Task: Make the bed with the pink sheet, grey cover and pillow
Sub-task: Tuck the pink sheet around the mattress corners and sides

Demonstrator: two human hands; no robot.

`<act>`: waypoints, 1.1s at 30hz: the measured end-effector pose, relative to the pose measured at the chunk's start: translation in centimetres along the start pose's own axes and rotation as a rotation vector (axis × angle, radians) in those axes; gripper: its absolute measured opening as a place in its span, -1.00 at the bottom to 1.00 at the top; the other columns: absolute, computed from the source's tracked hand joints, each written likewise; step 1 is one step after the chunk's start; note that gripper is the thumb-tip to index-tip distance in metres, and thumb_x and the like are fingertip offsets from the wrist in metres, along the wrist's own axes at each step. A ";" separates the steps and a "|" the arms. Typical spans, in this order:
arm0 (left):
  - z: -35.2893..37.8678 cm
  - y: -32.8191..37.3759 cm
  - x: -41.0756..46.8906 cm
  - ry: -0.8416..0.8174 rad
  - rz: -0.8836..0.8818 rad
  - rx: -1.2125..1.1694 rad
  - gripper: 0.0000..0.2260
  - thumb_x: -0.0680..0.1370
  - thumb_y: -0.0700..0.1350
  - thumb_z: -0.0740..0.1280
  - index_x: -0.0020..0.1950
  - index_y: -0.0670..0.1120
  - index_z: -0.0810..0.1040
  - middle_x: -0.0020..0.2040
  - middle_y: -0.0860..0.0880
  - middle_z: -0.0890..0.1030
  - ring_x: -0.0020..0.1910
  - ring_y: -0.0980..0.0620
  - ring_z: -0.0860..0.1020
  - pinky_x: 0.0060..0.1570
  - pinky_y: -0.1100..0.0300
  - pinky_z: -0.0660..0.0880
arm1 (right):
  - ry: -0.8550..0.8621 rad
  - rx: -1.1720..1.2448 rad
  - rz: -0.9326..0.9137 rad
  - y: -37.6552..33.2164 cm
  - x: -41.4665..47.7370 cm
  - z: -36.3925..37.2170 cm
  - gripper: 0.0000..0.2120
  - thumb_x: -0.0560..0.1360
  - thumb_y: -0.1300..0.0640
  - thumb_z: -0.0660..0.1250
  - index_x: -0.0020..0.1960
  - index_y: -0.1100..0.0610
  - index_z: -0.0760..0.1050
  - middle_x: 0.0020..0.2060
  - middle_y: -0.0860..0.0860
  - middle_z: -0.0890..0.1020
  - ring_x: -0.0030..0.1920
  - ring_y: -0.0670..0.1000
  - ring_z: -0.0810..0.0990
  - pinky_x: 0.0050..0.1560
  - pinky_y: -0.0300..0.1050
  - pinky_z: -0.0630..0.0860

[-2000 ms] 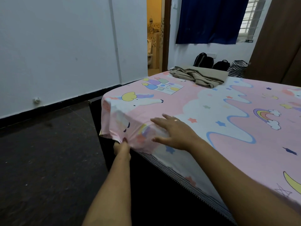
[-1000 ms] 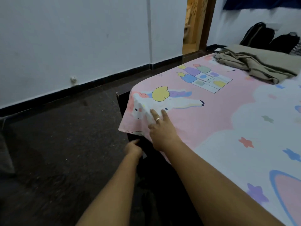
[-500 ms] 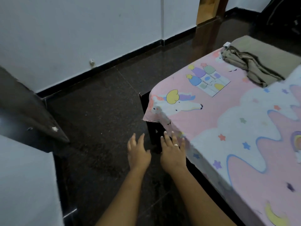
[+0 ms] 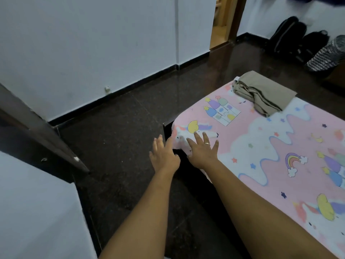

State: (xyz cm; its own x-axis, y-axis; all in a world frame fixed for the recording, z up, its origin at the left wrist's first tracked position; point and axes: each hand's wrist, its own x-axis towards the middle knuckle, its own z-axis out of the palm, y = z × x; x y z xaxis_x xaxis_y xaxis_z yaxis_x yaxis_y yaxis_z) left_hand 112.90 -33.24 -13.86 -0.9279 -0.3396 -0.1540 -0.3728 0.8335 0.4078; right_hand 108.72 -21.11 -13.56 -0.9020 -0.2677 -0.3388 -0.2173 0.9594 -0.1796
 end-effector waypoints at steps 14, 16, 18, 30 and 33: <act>-10.4 -11.7 20.6 -0.172 0.139 0.156 -0.44 0.56 -0.09 0.27 0.52 0.06 0.13 0.55 -0.03 -0.04 0.53 -0.06 -0.12 0.44 -0.08 0.10 | -0.073 0.188 0.210 -14.6 17.4 -3.3 -0.38 0.57 -0.06 0.21 0.54 -0.13 0.00 0.55 -0.05 -0.06 0.54 0.09 -0.17 0.40 0.37 -0.15; -10.7 -11.8 22.6 -0.191 0.173 0.154 -0.44 0.56 -0.07 0.27 0.52 0.05 0.12 0.55 -0.03 -0.05 0.53 -0.06 -0.12 0.45 -0.08 0.10 | -0.075 0.191 0.233 -15.1 19.1 -4.0 -0.39 0.57 -0.06 0.19 0.54 -0.14 -0.01 0.55 -0.04 -0.06 0.54 0.10 -0.17 0.41 0.37 -0.15; -11.0 -11.2 25.2 -0.200 0.231 0.155 -0.44 0.56 -0.07 0.27 0.52 0.06 0.12 0.55 -0.03 -0.04 0.53 -0.06 -0.12 0.45 -0.09 0.10 | -0.071 0.198 0.273 -15.1 21.4 -4.8 -0.40 0.58 -0.05 0.16 0.54 -0.15 -0.02 0.55 -0.04 -0.06 0.54 0.10 -0.17 0.43 0.36 -0.16; -12.8 -6.2 48.7 -0.344 0.461 0.354 -0.40 0.55 -0.03 0.27 0.53 0.09 0.07 0.55 -0.03 0.03 0.53 -0.07 -0.07 0.45 -0.18 -0.01 | -0.202 0.226 0.402 -14.6 43.0 -10.2 -0.37 0.56 0.05 0.16 0.55 -0.10 -0.04 0.55 -0.01 -0.06 0.54 0.11 -0.17 0.42 0.36 -0.15; -14.8 -5.5 55.6 -0.343 0.460 0.376 -0.47 0.55 -0.01 0.26 0.50 0.07 0.17 0.51 -0.01 0.13 0.51 -0.06 0.03 0.43 -0.15 0.08 | -0.211 0.202 0.381 -15.1 49.2 -13.3 -0.38 0.56 0.05 0.18 0.55 -0.07 0.00 0.55 0.02 -0.02 0.54 0.12 -0.14 0.41 0.37 -0.16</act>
State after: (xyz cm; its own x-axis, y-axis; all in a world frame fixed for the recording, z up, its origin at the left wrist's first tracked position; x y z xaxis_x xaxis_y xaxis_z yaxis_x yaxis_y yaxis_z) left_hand 63.54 -63.13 -11.31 -0.9202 0.1908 -0.3417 0.1393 0.9756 0.1695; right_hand 62.65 -47.57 -15.26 -0.8031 0.0678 -0.5920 0.2100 0.9620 -0.1746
